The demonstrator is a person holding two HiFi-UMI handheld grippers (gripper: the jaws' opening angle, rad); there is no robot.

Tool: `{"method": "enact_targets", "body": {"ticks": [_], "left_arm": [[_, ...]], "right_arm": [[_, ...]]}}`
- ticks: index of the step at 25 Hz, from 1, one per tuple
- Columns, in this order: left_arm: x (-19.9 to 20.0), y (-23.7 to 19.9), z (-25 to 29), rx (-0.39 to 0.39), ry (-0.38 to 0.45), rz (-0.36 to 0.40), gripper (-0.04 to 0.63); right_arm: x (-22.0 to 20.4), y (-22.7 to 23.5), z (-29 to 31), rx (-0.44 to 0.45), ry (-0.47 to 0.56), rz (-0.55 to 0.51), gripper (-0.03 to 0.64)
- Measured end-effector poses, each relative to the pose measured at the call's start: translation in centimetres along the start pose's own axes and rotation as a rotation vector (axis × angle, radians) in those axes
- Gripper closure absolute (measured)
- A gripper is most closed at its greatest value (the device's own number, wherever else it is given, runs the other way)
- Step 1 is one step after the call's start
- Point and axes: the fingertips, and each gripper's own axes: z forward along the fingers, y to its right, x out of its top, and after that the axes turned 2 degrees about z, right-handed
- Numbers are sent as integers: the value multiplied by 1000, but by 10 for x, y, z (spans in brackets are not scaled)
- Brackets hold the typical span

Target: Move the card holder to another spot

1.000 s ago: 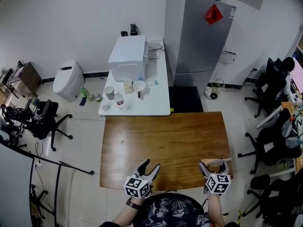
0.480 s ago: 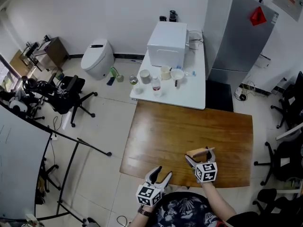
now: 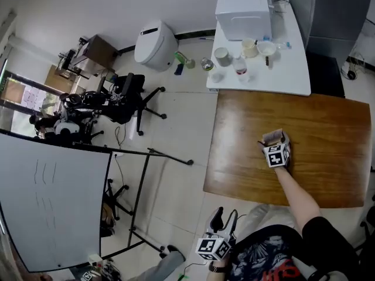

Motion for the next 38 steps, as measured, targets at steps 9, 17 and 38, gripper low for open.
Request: {"method": "enact_targets", "body": {"ticks": [9,17,38], "left_arm": [[12,8,43,-155,-42,85,357],[24,98,125,-446,-112,259,359],[37,241,134,-730,-66,269,359]], "right_arm": [[-51,-1,-63,122,-1,319,37],[-85,84,-302,177,277,530,245],[-59,204,-470,-223,606,618,609]]}}
